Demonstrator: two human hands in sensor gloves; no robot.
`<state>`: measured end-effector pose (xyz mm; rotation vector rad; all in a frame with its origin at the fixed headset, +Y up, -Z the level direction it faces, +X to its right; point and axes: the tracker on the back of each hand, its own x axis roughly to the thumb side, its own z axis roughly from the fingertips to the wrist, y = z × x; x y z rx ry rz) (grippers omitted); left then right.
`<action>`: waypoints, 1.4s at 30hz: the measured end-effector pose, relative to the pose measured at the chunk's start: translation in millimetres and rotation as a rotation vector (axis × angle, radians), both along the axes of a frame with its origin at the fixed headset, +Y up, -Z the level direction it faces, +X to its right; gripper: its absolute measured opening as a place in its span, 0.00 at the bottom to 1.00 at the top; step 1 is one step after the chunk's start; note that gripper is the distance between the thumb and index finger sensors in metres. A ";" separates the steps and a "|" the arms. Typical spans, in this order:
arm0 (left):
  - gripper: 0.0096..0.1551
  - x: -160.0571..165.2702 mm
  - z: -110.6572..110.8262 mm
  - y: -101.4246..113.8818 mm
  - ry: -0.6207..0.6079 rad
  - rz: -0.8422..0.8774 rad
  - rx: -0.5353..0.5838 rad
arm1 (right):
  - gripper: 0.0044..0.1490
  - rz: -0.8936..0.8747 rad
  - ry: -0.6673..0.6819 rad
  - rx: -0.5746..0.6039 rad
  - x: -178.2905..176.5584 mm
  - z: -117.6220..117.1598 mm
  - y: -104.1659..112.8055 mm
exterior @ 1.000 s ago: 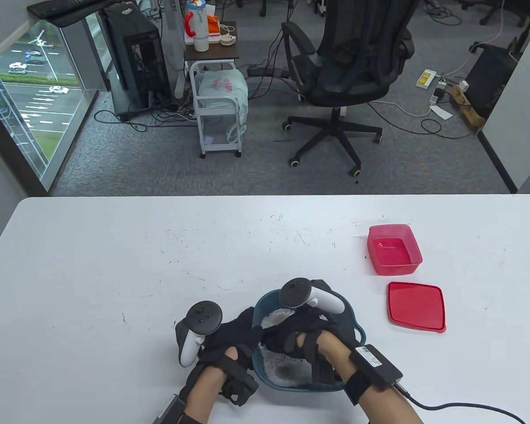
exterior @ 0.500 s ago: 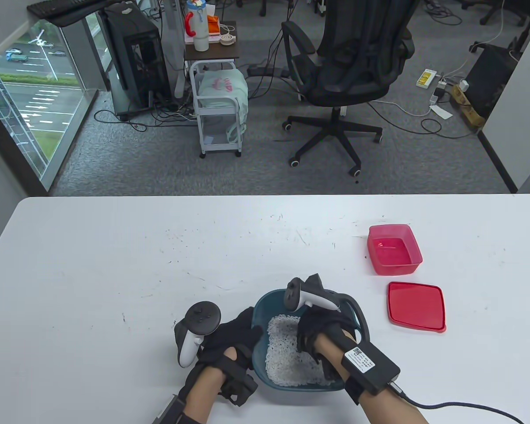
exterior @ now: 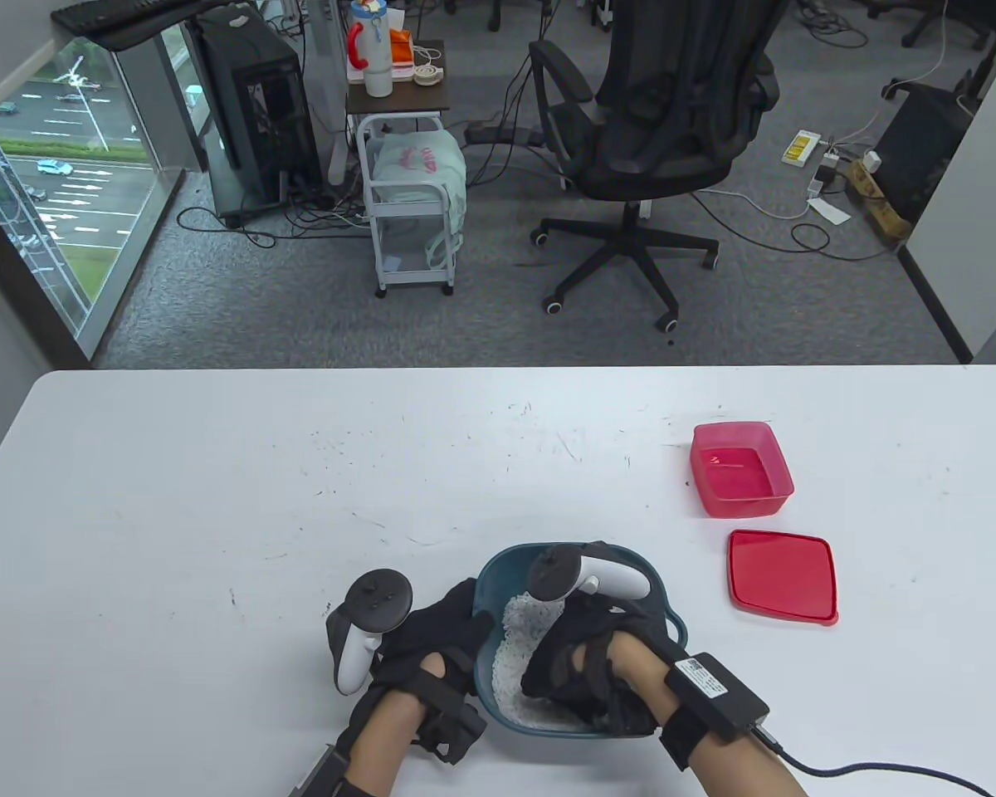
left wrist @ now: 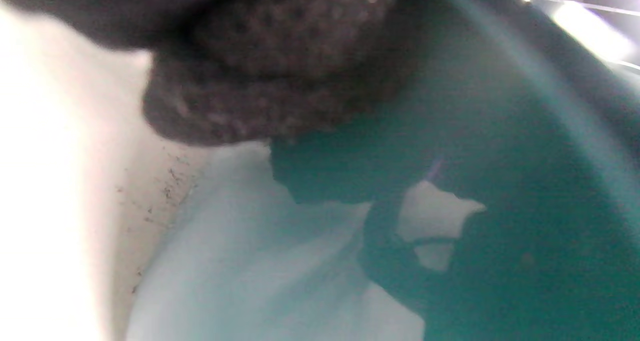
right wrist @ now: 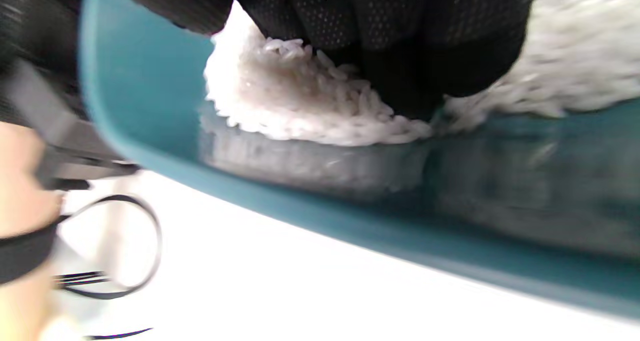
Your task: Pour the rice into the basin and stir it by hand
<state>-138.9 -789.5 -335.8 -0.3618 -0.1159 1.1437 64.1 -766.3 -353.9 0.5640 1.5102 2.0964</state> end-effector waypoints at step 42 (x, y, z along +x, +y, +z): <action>0.39 -0.7 2.2 1.4 0.017 0.003 0.023 | 0.42 -0.024 0.042 -0.026 -9.5 4.3 7.6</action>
